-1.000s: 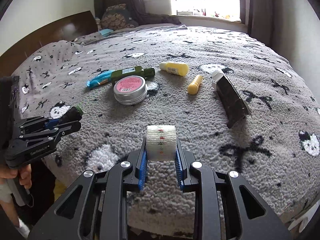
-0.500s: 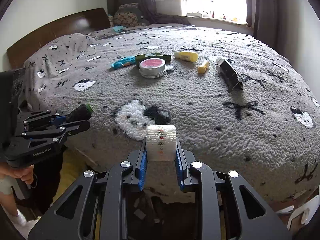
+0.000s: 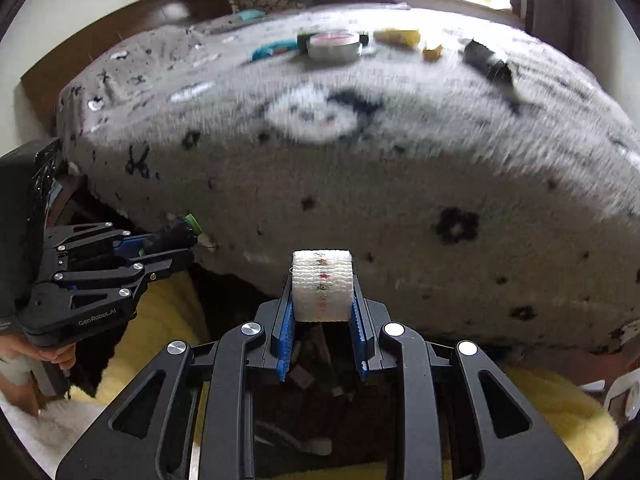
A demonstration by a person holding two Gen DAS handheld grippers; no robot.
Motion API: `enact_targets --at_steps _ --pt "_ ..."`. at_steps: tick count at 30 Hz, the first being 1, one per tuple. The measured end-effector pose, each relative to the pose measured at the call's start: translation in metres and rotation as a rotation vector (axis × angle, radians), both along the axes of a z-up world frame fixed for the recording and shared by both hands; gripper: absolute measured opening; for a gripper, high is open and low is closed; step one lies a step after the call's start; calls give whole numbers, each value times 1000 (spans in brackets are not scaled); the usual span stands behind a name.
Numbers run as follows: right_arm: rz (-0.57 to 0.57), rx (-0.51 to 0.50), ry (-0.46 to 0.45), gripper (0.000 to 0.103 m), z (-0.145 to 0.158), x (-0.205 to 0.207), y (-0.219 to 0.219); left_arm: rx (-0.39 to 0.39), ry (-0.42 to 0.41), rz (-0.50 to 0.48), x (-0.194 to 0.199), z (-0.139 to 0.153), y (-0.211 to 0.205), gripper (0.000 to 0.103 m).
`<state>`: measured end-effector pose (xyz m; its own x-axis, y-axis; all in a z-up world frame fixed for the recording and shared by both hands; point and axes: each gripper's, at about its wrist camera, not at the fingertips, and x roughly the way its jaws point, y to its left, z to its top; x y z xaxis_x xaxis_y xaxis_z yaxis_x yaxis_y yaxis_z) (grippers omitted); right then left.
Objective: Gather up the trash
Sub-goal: 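Lower the black spool and white tape roll past the bed edge toward the bin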
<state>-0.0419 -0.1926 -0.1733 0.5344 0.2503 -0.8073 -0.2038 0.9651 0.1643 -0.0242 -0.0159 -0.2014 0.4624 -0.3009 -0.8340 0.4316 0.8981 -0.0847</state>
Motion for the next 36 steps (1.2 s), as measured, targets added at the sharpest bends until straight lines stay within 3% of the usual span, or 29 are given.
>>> enact_targets --at_steps 8,17,27,36 --pt "8 5 149 25 -52 1 8 50 137 7 2 -54 3 25" --pt "-4 1 266 25 -92 9 15 72 257 -10 6 -95 2 25" --pt "-7 5 306 25 -109 13 21 53 366 -26 11 -125 2 25" --pt "3 2 331 26 -120 23 22 54 379 -35 17 -132 1 26"
